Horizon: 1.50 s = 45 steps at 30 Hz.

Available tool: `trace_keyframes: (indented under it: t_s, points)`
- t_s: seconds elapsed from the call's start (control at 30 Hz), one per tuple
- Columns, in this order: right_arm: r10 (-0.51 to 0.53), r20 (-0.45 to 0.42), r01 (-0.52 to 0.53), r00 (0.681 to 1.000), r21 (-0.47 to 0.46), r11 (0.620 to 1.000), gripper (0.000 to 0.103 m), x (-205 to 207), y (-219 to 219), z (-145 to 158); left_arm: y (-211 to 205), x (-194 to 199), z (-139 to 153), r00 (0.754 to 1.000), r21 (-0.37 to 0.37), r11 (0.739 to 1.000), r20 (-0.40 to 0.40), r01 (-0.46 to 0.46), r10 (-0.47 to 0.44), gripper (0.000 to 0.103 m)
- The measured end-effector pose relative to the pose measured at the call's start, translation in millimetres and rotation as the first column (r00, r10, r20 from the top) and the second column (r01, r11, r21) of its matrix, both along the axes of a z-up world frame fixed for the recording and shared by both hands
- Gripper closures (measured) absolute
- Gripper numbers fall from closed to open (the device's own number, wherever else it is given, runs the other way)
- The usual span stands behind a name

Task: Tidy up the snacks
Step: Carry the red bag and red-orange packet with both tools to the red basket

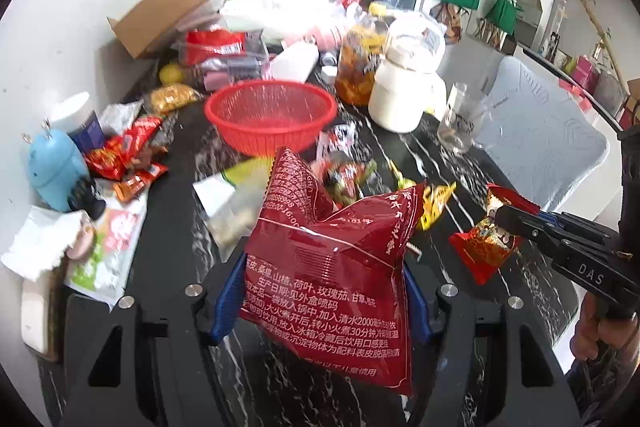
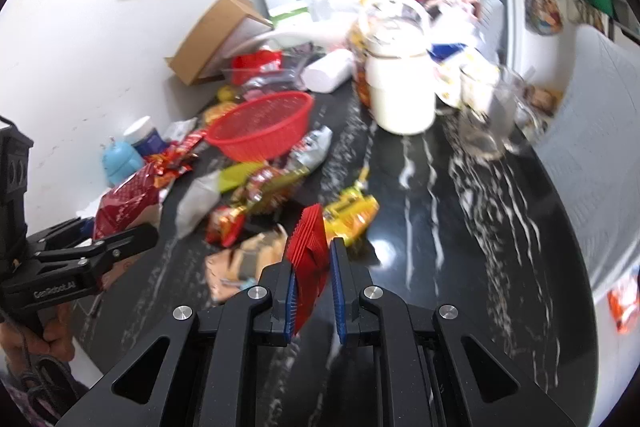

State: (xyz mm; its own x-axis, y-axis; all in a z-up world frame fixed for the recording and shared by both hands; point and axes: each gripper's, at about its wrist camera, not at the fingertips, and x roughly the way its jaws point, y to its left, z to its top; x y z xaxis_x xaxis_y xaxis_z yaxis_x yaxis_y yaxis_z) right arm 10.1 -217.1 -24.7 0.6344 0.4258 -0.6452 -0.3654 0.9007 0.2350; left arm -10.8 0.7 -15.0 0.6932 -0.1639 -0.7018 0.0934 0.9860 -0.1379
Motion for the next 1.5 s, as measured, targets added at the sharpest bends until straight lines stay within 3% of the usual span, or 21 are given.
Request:
trace_keyframes:
  t_s: [0.47,0.83,1.1,1.5]
  points:
    - [0.097,0.128,-0.099,0.987,0.013,0.995,0.088,36.9,28.4,48.9,17.4,34.8,41.0,0.992,-0.006,1.0,0.128,-0.021,0.021,0.037]
    - [0.143,0.176,-0.149,0.974,0.017,0.989,0.088,86.1,49.7,73.1,26.8,82.7,66.7,0.978,0.001,0.999,0.208,-0.034,0.033,0.037]
    - [0.173,0.193,-0.175,0.966,-0.003,0.985,0.088,125.9,67.1,79.7,36.3,127.0,69.6,0.975,-0.019,0.999,0.217,-0.04,0.043,0.037]
    - [0.204,0.176,-0.2,0.963,-0.042,0.979,0.088,185.9,101.3,72.8,52.9,193.3,51.4,0.984,0.008,0.997,0.164,-0.074,0.072,0.037]
